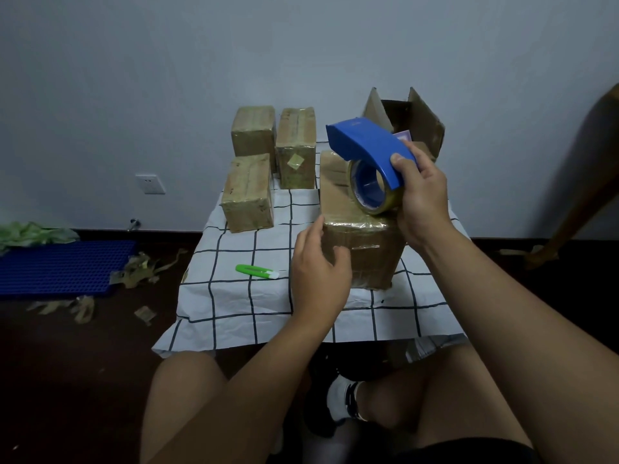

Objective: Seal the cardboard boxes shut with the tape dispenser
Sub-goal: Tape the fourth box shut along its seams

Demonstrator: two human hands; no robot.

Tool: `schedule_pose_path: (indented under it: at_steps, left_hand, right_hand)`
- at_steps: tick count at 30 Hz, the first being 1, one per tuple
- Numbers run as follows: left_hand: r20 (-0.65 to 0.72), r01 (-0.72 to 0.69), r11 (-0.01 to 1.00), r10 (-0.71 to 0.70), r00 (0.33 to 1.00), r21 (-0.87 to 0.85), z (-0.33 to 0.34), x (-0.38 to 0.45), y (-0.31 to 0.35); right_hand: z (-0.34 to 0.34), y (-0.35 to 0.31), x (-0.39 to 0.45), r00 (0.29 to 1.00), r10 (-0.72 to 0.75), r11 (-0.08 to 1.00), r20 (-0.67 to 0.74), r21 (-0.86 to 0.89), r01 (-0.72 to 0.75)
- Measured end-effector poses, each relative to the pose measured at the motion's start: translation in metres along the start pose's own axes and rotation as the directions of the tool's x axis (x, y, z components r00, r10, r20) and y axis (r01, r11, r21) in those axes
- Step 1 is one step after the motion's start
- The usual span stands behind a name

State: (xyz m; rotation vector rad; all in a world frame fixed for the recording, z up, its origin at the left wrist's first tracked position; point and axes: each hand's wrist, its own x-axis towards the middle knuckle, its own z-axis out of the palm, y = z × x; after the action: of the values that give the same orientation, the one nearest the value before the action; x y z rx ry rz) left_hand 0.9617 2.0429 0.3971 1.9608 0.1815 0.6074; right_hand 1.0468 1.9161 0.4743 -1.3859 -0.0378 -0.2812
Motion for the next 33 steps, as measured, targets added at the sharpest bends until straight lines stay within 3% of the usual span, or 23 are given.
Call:
schedule_pose_path:
  at_steps: [3, 7, 13, 20, 23, 26, 33]
  left_hand:
    - [0.001, -0.044, 0.993, 0.044, 0.999, 0.111, -0.004, 0.006, 0.004]
    - [0.119, -0.259, 0.882, 0.23, 0.966, 0.394, -0.007, 0.011, 0.006]
    - [0.294, -0.352, 0.673, 0.205, 0.934, 0.65, -0.014, 0.013, 0.014]
    - [0.356, -0.373, 0.495, 0.131, 0.925, 0.785, -0.024, 0.026, 0.034]
    - [0.316, -0.367, 0.509, 0.187, 0.93, 0.779, -0.022, 0.034, 0.045]
    - [0.358, -0.444, 0.486, 0.265, 0.896, 0.753, 0.002, 0.04, 0.061]
    - [0.464, -0.467, 0.39, 0.109, 0.879, 0.793, 0.051, 0.037, 0.077]
  right_hand:
    - [0.0, 0.001, 0.0, 1.0, -0.002, 1.0, 0.0, 0.002, 0.002]
    - [0.0, 0.003, 0.001, 1.0, -0.006, 1.0, 0.013, 0.0, 0.006]
    - [0.002, 0.004, 0.002, 1.0, -0.016, 1.0, 0.017, -0.013, 0.016]
    - [0.003, -0.016, 0.009, 0.996, 0.085, 0.991, -0.034, 0.108, -0.081]
    - [-0.009, -0.037, 0.016, 0.991, 0.062, 0.977, -0.121, 0.21, -0.036]
    - [-0.028, -0.049, 0.019, 0.98, 0.049, 0.964, -0.19, 0.264, 0.003]
    - [-0.055, -0.043, 0.015, 0.971, 0.062, 0.945, -0.233, 0.327, 0.018]
